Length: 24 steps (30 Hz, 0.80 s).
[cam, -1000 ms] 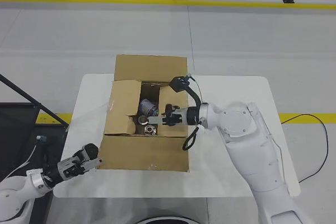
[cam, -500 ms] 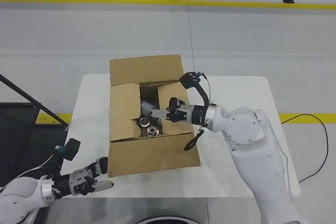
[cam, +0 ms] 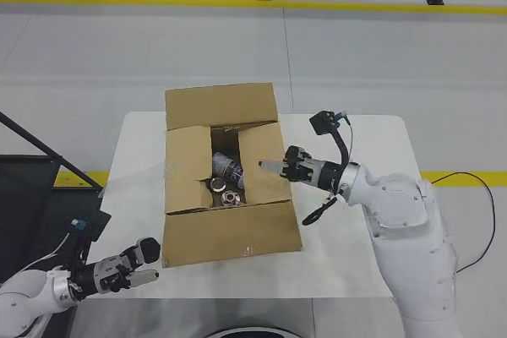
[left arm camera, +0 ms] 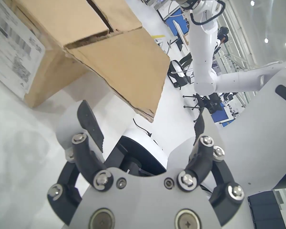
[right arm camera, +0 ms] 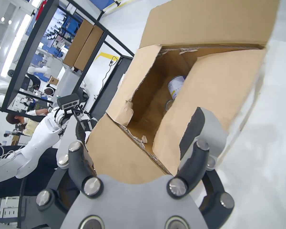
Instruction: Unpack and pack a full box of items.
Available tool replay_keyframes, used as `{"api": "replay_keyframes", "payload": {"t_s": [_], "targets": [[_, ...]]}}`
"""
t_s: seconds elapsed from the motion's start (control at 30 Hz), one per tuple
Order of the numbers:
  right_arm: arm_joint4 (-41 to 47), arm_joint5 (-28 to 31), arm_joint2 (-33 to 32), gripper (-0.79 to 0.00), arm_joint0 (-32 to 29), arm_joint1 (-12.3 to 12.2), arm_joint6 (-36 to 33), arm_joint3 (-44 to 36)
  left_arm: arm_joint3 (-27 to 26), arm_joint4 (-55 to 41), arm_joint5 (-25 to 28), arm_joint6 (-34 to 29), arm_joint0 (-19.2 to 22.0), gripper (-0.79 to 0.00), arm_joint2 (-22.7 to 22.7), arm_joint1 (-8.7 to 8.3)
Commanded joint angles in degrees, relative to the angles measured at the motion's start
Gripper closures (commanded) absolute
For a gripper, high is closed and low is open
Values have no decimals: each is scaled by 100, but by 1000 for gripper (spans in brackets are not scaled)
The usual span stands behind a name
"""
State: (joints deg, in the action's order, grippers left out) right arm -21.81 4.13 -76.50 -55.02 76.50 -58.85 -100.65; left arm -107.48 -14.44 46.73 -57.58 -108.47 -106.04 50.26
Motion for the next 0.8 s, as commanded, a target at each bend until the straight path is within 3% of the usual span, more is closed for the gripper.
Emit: {"api": "replay_keyframes", "payload": {"t_s": [0.0, 0.2, 0.77], "targets": [[72, 9, -139, -785, -107, -31, -37, 44, 19, 52, 73, 75, -42, -785, 85, -73], [227, 67, -227, -785, -291, -110, -307, 259, 112, -1, 371, 373, -164, -785, 268, -305], [570, 361, 518, -785, -15, -140, -371, 719, 170, -461, 862, 864, -167, -785, 741, -880]]}}
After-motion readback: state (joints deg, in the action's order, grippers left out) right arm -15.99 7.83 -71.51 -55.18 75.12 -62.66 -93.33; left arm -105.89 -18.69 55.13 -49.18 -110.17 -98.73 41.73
